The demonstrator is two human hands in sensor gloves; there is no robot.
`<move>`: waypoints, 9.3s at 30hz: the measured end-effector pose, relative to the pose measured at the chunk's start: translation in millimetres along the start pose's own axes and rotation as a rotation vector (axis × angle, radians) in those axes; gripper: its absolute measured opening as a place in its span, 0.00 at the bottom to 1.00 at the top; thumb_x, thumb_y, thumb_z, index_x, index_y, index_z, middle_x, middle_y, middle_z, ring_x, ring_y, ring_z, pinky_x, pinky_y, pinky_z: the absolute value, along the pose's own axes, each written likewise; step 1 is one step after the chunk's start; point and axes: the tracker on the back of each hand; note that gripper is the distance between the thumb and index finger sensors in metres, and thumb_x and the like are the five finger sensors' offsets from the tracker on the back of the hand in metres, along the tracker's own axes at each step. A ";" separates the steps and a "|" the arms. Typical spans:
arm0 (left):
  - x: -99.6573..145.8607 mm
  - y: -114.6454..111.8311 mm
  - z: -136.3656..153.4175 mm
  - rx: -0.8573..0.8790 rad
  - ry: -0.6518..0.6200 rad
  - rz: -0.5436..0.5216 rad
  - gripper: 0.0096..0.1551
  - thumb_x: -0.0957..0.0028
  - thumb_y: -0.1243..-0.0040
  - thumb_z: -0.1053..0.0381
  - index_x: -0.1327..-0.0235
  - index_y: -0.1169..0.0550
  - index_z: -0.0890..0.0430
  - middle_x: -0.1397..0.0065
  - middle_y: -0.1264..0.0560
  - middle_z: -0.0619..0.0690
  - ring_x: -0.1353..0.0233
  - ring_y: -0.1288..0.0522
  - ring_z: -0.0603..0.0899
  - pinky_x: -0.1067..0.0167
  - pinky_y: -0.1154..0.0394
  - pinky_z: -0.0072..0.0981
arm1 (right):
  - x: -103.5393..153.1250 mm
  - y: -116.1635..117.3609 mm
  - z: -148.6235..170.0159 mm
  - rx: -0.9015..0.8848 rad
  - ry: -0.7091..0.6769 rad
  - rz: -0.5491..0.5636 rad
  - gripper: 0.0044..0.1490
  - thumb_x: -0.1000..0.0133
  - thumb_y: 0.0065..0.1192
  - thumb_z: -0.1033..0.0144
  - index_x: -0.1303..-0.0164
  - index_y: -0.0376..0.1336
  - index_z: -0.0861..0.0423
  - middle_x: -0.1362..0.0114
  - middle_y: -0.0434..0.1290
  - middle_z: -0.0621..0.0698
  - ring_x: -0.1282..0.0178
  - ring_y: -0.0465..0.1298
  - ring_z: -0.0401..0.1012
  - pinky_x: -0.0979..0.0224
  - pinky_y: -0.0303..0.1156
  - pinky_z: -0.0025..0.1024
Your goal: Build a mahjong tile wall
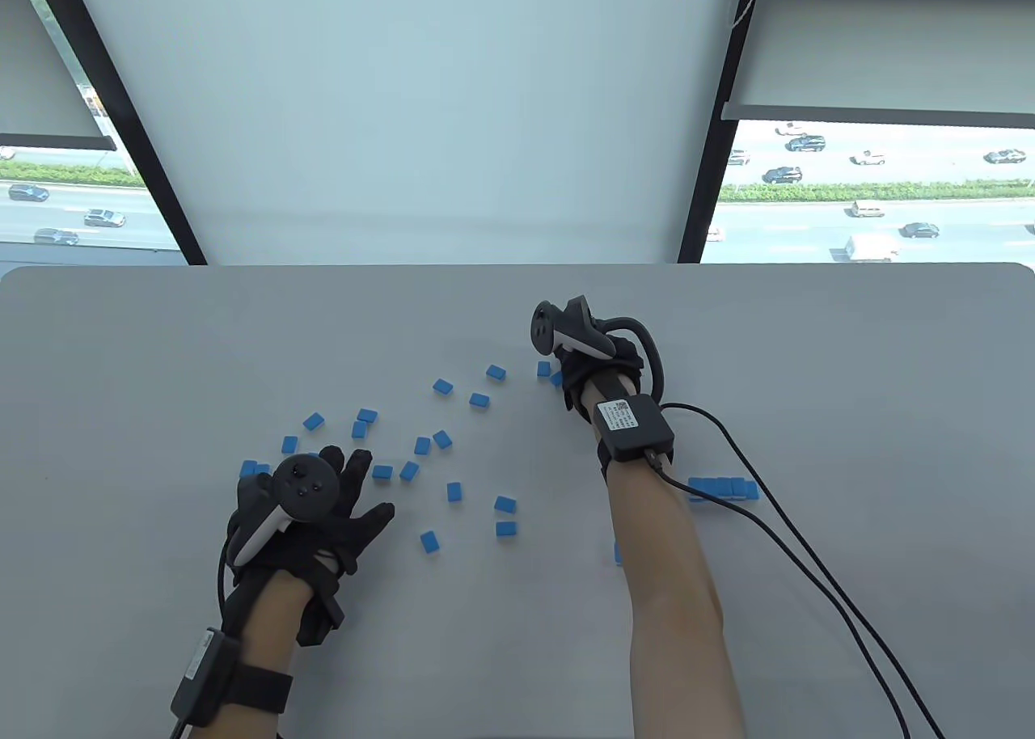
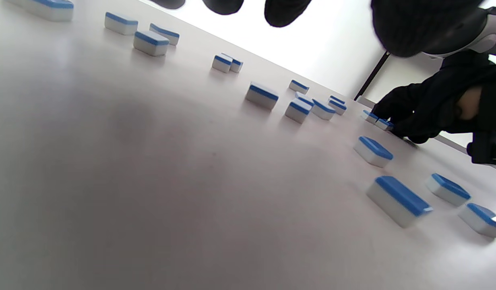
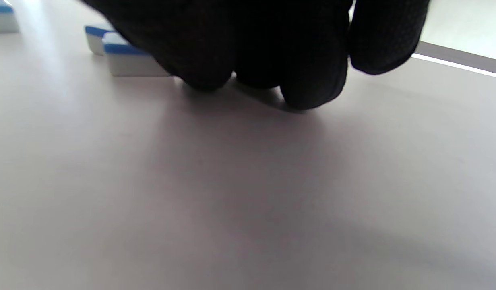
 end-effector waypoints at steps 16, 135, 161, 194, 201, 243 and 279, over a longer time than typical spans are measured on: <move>0.3 0.7 -0.4 -0.002 -0.003 -0.002 0.51 0.54 0.48 0.25 0.18 0.45 0.41 0.13 0.53 0.51 0.18 0.53 0.72 0.33 0.60 0.78 | 10.6 -3.5 -3.3 0.058 -0.006 0.053 0.38 0.52 0.71 0.62 0.32 0.59 0.56 0.41 0.74 0.52 0.55 0.82 0.46 0.41 0.77 0.51; -3.3 1.5 -7.9 -0.050 -0.046 -0.147 0.48 0.55 0.46 0.27 0.20 0.37 0.44 0.15 0.43 0.53 0.19 0.45 0.72 0.30 0.50 0.75 | 255.6 84.6 184.3 -0.366 0.144 0.077 0.54 0.50 0.48 0.25 0.19 0.34 0.36 0.13 0.33 0.49 0.18 0.32 0.59 0.27 0.30 0.68; -4.2 -49.8 -75.7 -0.492 -0.206 0.044 0.46 0.61 0.34 0.28 0.32 0.28 0.50 0.41 0.22 0.45 0.50 0.17 0.54 0.47 0.21 0.55 | 256.5 82.8 177.3 -0.368 0.104 0.080 0.54 0.49 0.50 0.27 0.19 0.36 0.38 0.13 0.33 0.48 0.17 0.32 0.58 0.26 0.30 0.66; 7.3 -27.2 -145.8 -0.247 -0.386 -0.084 0.35 0.58 0.26 0.41 0.39 0.22 0.54 0.47 0.19 0.47 0.54 0.16 0.52 0.46 0.20 0.56 | 256.4 83.2 175.3 -0.355 0.114 0.069 0.53 0.49 0.51 0.29 0.19 0.37 0.38 0.13 0.34 0.48 0.17 0.33 0.58 0.27 0.30 0.66; 4.0 -64.4 -182.0 -0.286 -0.422 -0.039 0.34 0.59 0.25 0.39 0.39 0.20 0.49 0.49 0.20 0.43 0.56 0.18 0.50 0.48 0.21 0.54 | 256.3 83.5 174.9 -0.350 0.115 0.064 0.53 0.49 0.51 0.29 0.19 0.37 0.38 0.13 0.34 0.48 0.17 0.33 0.58 0.27 0.30 0.66; -14.5 -68.9 -150.1 -0.453 -0.466 -0.037 0.38 0.57 0.26 0.43 0.30 0.28 0.33 0.24 0.31 0.47 0.32 0.26 0.59 0.32 0.31 0.62 | 253.9 85.2 170.1 -0.319 0.108 0.067 0.53 0.49 0.52 0.30 0.19 0.37 0.38 0.13 0.34 0.48 0.17 0.35 0.58 0.26 0.30 0.66; -13.9 -70.6 -148.9 -0.436 -0.397 0.037 0.36 0.59 0.26 0.40 0.38 0.21 0.53 0.46 0.17 0.43 0.51 0.15 0.53 0.47 0.19 0.55 | 253.8 86.0 169.7 -0.320 0.104 0.066 0.52 0.49 0.53 0.31 0.19 0.37 0.38 0.13 0.35 0.47 0.17 0.35 0.58 0.26 0.30 0.66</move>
Point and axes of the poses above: the tracker on the back of each hand, its own z axis roughly to the little-finger side, its own x axis roughly from the fingertips to the wrist, y = z × x
